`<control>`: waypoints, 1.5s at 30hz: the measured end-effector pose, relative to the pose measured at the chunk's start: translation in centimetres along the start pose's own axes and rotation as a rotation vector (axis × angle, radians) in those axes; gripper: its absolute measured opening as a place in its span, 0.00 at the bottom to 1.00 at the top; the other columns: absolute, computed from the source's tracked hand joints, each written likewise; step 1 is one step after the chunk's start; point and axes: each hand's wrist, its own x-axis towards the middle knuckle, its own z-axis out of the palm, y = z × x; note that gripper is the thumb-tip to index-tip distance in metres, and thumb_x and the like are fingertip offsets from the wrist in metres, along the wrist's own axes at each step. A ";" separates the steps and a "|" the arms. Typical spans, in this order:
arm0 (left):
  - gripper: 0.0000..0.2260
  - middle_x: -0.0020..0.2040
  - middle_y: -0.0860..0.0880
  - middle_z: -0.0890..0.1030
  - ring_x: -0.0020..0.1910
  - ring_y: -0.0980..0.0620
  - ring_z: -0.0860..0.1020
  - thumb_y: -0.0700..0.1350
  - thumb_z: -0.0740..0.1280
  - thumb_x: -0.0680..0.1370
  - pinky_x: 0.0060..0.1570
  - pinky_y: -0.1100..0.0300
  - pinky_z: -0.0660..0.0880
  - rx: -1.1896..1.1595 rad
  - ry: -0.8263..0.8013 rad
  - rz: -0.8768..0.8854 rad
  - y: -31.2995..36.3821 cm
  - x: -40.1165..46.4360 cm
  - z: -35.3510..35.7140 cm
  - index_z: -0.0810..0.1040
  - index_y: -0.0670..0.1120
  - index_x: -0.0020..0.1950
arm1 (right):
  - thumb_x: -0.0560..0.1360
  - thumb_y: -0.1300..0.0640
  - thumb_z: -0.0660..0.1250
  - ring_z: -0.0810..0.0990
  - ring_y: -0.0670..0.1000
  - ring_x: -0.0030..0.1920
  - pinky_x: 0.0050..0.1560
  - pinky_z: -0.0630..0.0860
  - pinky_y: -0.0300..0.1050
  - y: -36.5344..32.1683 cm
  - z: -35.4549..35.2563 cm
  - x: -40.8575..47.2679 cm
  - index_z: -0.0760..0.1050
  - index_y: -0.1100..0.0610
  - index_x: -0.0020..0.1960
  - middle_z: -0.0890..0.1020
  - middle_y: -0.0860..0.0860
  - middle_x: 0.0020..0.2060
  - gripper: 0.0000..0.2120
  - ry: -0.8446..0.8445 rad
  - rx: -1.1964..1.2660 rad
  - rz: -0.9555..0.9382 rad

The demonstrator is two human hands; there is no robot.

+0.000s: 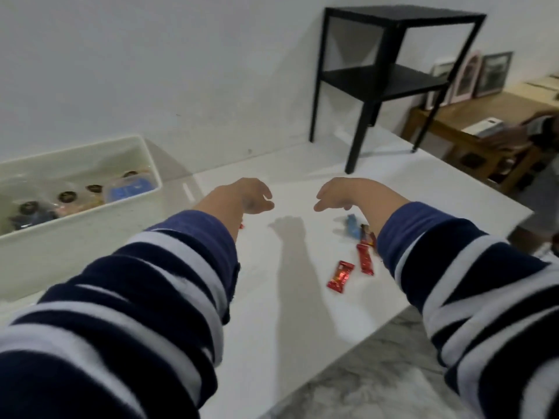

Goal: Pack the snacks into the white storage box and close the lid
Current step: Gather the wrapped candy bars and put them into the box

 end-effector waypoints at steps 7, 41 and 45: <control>0.19 0.70 0.48 0.70 0.71 0.47 0.67 0.55 0.61 0.79 0.72 0.50 0.62 0.008 -0.112 0.047 8.8 0.5 7.0 0.72 0.51 0.69 | 0.78 0.49 0.63 0.76 0.55 0.54 0.54 0.73 0.45 11.1 4.2 -1.2 0.71 0.59 0.67 0.75 0.54 0.64 0.22 -0.051 0.012 0.044; 0.45 0.79 0.51 0.43 0.78 0.45 0.43 0.77 0.48 0.67 0.70 0.34 0.49 -0.079 0.113 -0.406 19.6 4.5 24.2 0.45 0.54 0.78 | 0.69 0.26 0.57 0.37 0.68 0.75 0.70 0.47 0.73 22.3 15.0 13.0 0.45 0.39 0.77 0.38 0.52 0.78 0.42 0.114 0.278 0.092; 0.46 0.79 0.51 0.41 0.78 0.45 0.41 0.77 0.49 0.68 0.70 0.32 0.46 -0.139 0.195 -0.539 20.5 4.4 26.5 0.41 0.54 0.78 | 0.67 0.23 0.53 0.35 0.67 0.75 0.70 0.46 0.74 21.4 16.1 14.5 0.42 0.38 0.76 0.37 0.52 0.77 0.44 0.151 0.242 -0.008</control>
